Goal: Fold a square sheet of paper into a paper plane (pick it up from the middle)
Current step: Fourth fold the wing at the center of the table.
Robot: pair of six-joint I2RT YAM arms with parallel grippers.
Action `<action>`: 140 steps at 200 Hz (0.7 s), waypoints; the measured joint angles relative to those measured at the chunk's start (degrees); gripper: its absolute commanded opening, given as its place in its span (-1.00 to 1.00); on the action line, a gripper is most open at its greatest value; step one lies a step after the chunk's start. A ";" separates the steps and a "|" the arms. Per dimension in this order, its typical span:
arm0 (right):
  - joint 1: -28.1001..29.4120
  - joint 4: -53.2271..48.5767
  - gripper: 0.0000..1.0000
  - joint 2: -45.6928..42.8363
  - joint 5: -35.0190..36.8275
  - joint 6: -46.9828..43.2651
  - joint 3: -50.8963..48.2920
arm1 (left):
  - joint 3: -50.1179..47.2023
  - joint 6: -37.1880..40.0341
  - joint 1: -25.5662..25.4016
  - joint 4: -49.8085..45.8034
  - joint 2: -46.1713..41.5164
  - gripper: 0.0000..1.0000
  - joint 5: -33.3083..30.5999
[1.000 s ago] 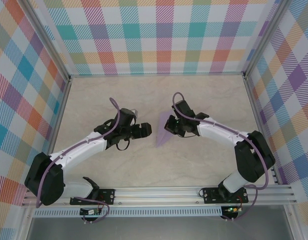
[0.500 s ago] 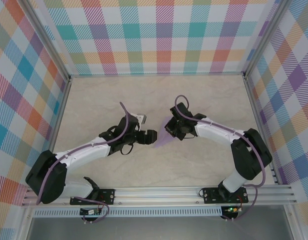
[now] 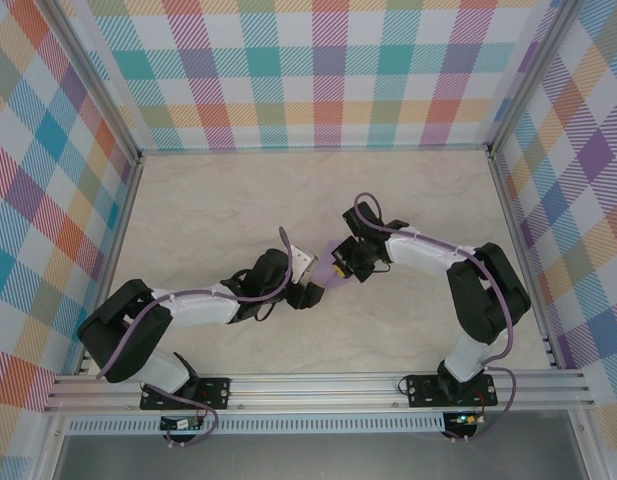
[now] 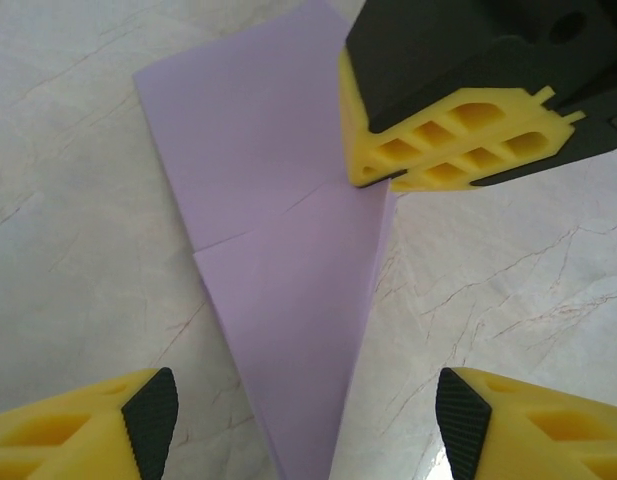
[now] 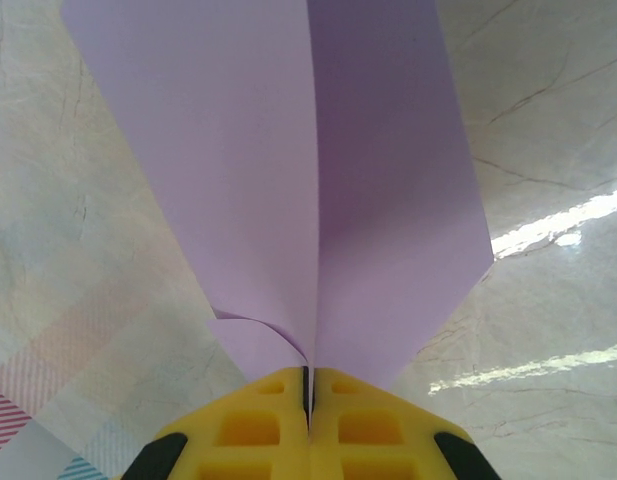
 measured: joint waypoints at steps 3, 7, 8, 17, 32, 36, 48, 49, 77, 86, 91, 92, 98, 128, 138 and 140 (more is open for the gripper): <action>0.00 -0.13 -1.00 0.00 -0.15 0.00 0.09 | 0.02 0.24 -0.02 0.37 0.22 0.33 0.17; -0.02 -0.28 -1.00 0.00 -0.31 0.00 0.24 | 0.00 0.98 -0.04 0.87 0.50 0.31 0.44; -0.02 -0.33 -1.00 0.00 -0.35 0.02 0.26 | 0.02 1.14 -0.04 1.05 0.61 0.30 0.55; -0.20 -0.70 -1.00 0.02 -0.81 0.00 0.59 | 0.02 2.12 -0.07 1.75 1.33 0.26 1.14; -0.37 -1.51 -1.00 0.04 -1.27 -0.02 1.14 | 0.15 3.93 -0.09 2.56 2.84 0.16 2.16; -0.37 -1.73 -1.00 0.07 -1.44 -0.04 1.31 | 0.22 4.17 -0.09 2.67 3.26 0.14 2.40; -0.42 -2.49 -1.00 0.15 -1.79 -0.07 1.90 | 0.50 5.31 -0.11 2.69 4.28 0.07 3.21; -0.42 -2.49 -1.00 0.17 -1.84 -0.07 1.92 | 0.57 5.35 -0.11 2.71 4.42 0.07 3.30; -0.42 -3.28 -1.00 0.85 -2.69 -0.26 2.95 | 1.66 7.10 -0.15 2.78 6.03 -0.12 4.46; -0.42 -3.52 -1.00 1.14 -2.91 -0.28 3.08 | 1.99 7.67 -0.17 2.80 6.23 -0.17 4.70; -0.42 -3.65 -1.00 1.29 -3.13 -0.28 3.10 | 2.10 7.74 -0.17 2.84 6.29 -0.20 4.79; -0.42 -3.65 -1.00 1.31 -3.15 -0.28 3.10 | 2.12 7.80 -0.17 2.84 6.29 -0.21 4.79; -0.42 -3.80 -1.00 1.46 -3.30 -0.28 3.13 | 2.25 7.87 -0.17 2.84 6.36 -0.24 4.83; -0.42 -4.17 -1.00 2.16 -4.26 -0.31 3.34 | 2.56 8.96 -0.17 2.80 6.91 -0.55 4.90; -0.42 -4.26 -1.00 2.29 -4.55 -0.31 3.52 | 2.60 9.11 -0.20 2.78 7.06 -0.58 4.87; -0.42 -4.28 -1.00 2.32 -4.57 -0.31 3.58 | 2.60 9.18 -0.20 2.78 7.08 -0.59 4.90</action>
